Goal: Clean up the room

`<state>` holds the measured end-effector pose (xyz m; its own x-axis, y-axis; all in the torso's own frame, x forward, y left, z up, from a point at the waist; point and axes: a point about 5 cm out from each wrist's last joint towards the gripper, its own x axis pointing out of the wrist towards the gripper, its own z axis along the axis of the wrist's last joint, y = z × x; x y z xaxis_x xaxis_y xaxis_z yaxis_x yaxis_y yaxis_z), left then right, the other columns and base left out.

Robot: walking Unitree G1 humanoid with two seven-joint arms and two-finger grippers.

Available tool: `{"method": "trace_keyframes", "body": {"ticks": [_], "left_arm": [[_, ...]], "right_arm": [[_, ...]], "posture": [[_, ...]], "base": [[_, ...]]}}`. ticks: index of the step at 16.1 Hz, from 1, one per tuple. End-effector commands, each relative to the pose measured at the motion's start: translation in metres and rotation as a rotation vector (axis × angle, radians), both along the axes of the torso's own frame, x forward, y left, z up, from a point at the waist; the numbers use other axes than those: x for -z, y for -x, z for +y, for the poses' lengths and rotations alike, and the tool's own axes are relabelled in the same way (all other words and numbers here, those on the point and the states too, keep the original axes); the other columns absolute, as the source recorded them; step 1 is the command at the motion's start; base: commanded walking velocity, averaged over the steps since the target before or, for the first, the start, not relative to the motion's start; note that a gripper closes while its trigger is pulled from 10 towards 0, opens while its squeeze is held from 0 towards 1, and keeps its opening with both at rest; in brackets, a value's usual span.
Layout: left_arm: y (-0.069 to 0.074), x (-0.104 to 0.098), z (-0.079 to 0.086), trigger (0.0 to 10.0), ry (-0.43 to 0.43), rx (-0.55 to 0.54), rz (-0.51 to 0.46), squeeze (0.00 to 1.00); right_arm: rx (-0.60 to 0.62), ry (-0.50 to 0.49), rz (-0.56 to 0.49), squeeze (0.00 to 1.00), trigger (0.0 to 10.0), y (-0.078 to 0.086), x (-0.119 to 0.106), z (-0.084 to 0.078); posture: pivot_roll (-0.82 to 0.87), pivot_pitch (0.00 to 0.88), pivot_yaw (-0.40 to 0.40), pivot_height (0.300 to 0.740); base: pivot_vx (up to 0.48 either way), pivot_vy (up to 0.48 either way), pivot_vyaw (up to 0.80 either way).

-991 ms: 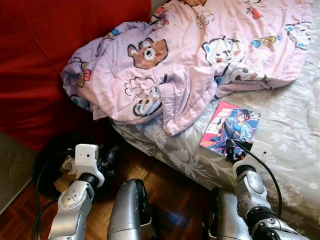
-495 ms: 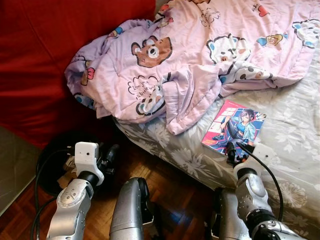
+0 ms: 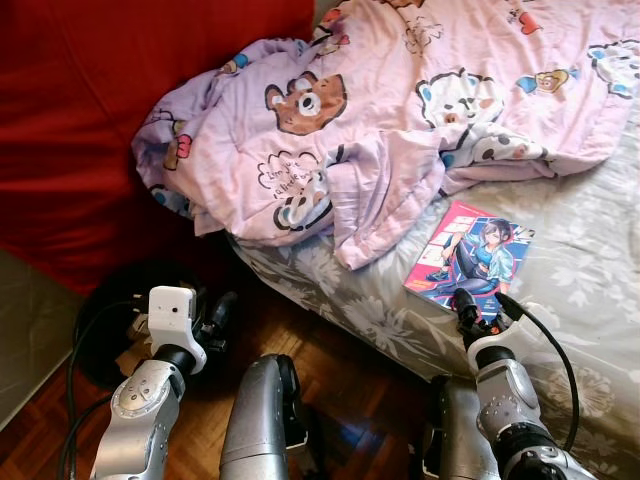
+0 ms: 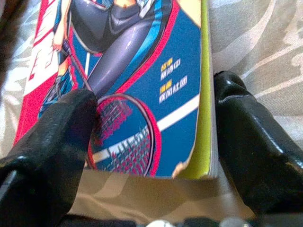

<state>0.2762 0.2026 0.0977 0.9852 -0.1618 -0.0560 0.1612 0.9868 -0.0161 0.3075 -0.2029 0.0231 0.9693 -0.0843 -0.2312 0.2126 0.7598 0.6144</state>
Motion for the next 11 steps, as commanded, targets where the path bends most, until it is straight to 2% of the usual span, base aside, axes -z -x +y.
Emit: {"method": "trace_keyframes", "body": {"ticks": [1, 2, 6, 7, 10, 11], "left_arm": [[0.005, 0.003, 0.001, 10.0, -0.028, 0.012, 0.024, 0.0], [0.005, 0.003, 0.001, 10.0, -0.029, 0.012, 0.025, 0.0], [0.005, 0.003, 0.002, 10.0, -0.031, 0.009, 0.028, 0.0], [0.005, 0.003, 0.002, 10.0, -0.033, 0.008, 0.029, 0.0], [0.003, 0.003, 0.002, 10.0, -0.032, 0.004, 0.027, 0.0], [0.002, 0.002, 0.001, 10.0, -0.031, 0.004, 0.024, 0.0]], "right_arm": [[-0.133, -0.091, 0.135, 0.0, 10.0, 0.021, 0.031, 0.036], [-0.179, -0.104, 0.134, 0.0, 10.0, 0.024, 0.034, 0.042], [-0.208, -0.138, 0.119, 0.0, 10.0, 0.025, 0.035, 0.048], [-0.202, -0.133, 0.111, 0.0, 0.0, 0.024, 0.033, 0.047], [-0.225, -0.118, 0.078, 0.0, 0.0, 0.02, 0.028, 0.047], [-0.215, -0.085, 0.075, 0.0, 0.0, 0.019, 0.027, 0.045]], "posture": [[0.14, 0.293, 0.128, 0.581], [0.15, 0.294, 0.129, 0.581], [0.15, 0.293, 0.128, 0.581], [0.15, 0.293, 0.128, 0.581], [0.15, 0.289, 0.125, 0.581], [0.15, 0.286, 0.125, 0.581]], "base": [[0.0, 0.0, 0.0], [0.0, 0.0, 0.0], [0.0, 0.0, 0.0], [0.0, 0.0, 0.0], [0.0, 0.0, 0.0], [0.0, 0.0, 0.0]]}}
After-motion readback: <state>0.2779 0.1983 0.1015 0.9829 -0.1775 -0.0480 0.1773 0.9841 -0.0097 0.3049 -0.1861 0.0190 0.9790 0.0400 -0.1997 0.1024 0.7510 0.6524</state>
